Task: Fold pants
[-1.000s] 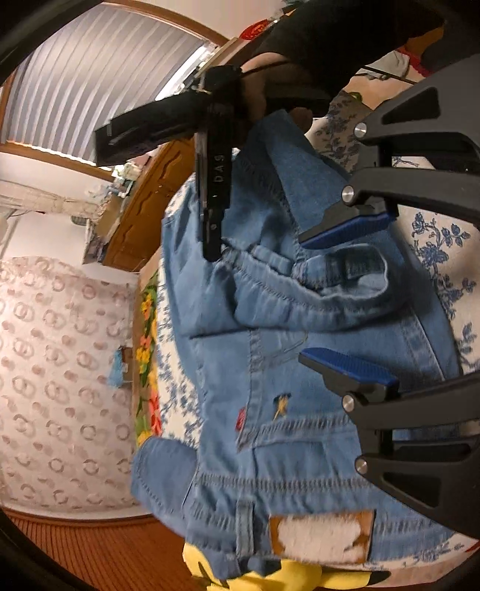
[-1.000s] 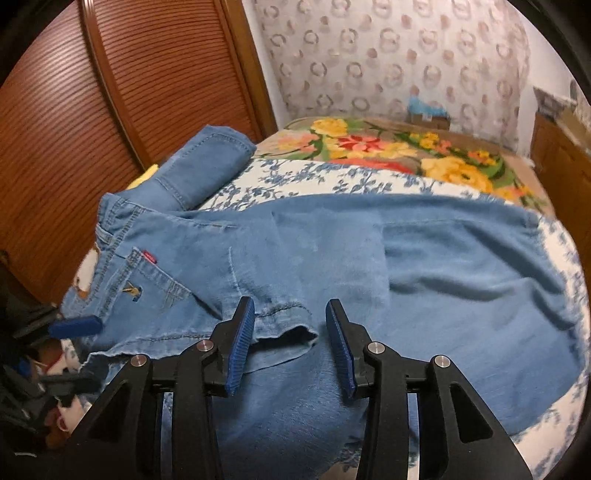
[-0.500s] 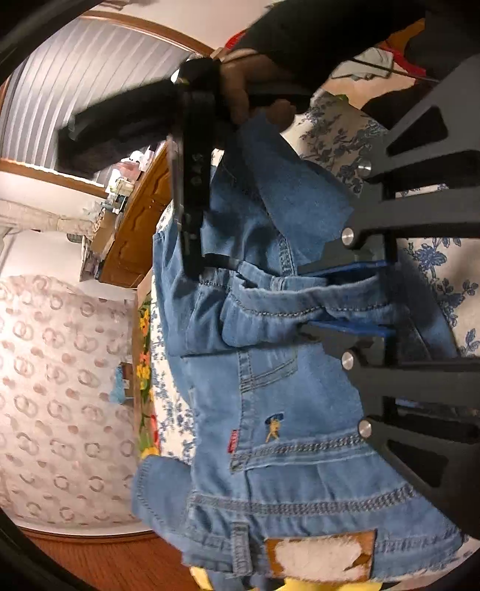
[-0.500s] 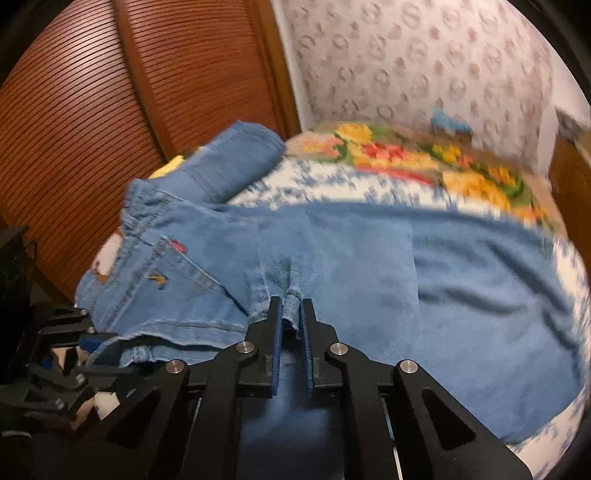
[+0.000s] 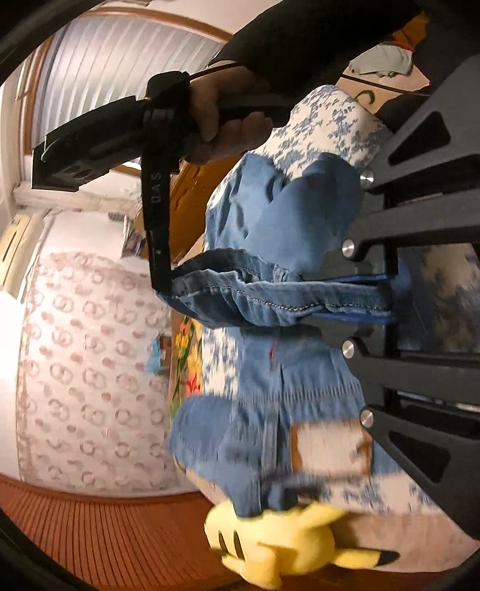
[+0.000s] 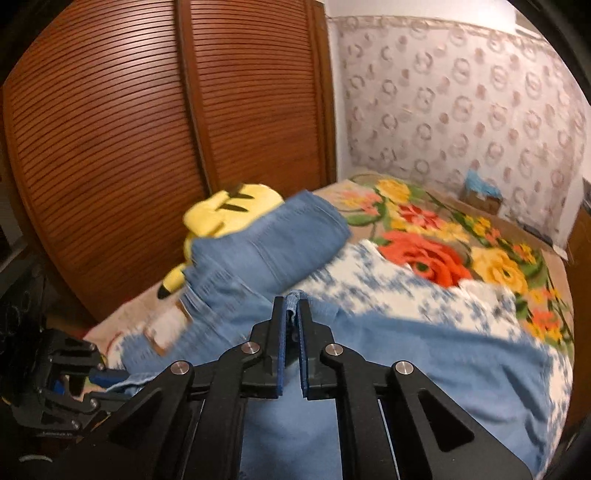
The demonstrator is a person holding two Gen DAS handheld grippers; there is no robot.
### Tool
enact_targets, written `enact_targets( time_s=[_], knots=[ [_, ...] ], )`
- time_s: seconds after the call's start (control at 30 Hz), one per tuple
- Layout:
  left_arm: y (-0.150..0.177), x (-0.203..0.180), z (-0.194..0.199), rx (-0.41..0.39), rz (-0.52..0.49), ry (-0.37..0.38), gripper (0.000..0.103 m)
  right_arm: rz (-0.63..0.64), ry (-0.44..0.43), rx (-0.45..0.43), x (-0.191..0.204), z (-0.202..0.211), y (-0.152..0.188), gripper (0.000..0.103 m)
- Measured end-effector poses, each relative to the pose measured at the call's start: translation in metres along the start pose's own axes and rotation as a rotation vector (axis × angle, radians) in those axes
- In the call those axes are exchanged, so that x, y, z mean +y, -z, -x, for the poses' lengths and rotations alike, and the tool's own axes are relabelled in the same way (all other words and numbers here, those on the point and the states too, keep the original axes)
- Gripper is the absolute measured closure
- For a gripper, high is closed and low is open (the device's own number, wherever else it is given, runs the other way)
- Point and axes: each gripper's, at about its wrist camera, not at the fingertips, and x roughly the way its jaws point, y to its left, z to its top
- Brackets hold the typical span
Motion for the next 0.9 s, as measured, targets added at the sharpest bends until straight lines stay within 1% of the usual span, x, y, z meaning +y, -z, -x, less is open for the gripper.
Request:
enact_targets(
  time_s=[0.13, 0.2, 0.27, 0.3, 0.37, 0.57, 0.7, 0.73, 0.77, 0.8, 0.83, 0.9],
  knots=[
    [0.011, 0.025, 0.01, 0.019, 0.037, -0.037, 0.093, 0.043, -0.029, 0.01, 0.033, -0.032, -0.021, 0.1],
    [0.018, 0.037, 0.01, 0.038, 0.058, -0.049, 0.093, 0.064, -0.028, 0.023, 0.045, -0.047, -0.025, 0.1],
    [0.024, 0.041, 0.007, 0.048, 0.074, -0.044, 0.093, 0.08, -0.032, 0.047, 0.058, -0.066, -0.028, 0.1],
    [0.027, 0.043, 0.007, 0.049, 0.077, -0.034, 0.093, 0.089, -0.03, 0.055, 0.063, -0.072, -0.028, 0.1],
    [0.028, 0.043, 0.007, 0.052, 0.074, -0.039, 0.093, 0.098, -0.038, 0.061, 0.072, -0.082, -0.029, 0.1],
    [0.032, 0.049, 0.009, 0.061, 0.081, -0.047, 0.092, 0.078, -0.029, 0.068, 0.077, -0.101, -0.037, 0.1],
    [0.031, 0.052, 0.012, 0.062, 0.09, -0.071, 0.091, 0.072, -0.007, 0.075, 0.079, -0.108, -0.038, 0.1],
    [0.03, 0.053, 0.013, 0.062, 0.091, -0.082, 0.091, 0.07, -0.004, 0.077, 0.078, -0.108, -0.038, 0.098],
    [0.029, 0.053, 0.014, 0.059, 0.085, -0.1, 0.091, 0.069, -0.004, 0.082, 0.077, -0.108, -0.037, 0.089],
    [0.027, 0.052, 0.017, 0.048, 0.071, -0.11, 0.09, 0.071, -0.002, 0.09, 0.077, -0.108, -0.036, 0.078],
    [0.025, 0.051, 0.019, 0.037, 0.063, -0.11, 0.087, 0.073, 0.004, 0.095, 0.076, -0.107, -0.035, 0.075],
    [0.019, 0.049, 0.023, 0.024, 0.055, -0.114, 0.082, 0.066, 0.01, 0.087, 0.072, -0.101, -0.035, 0.075]
  ],
)
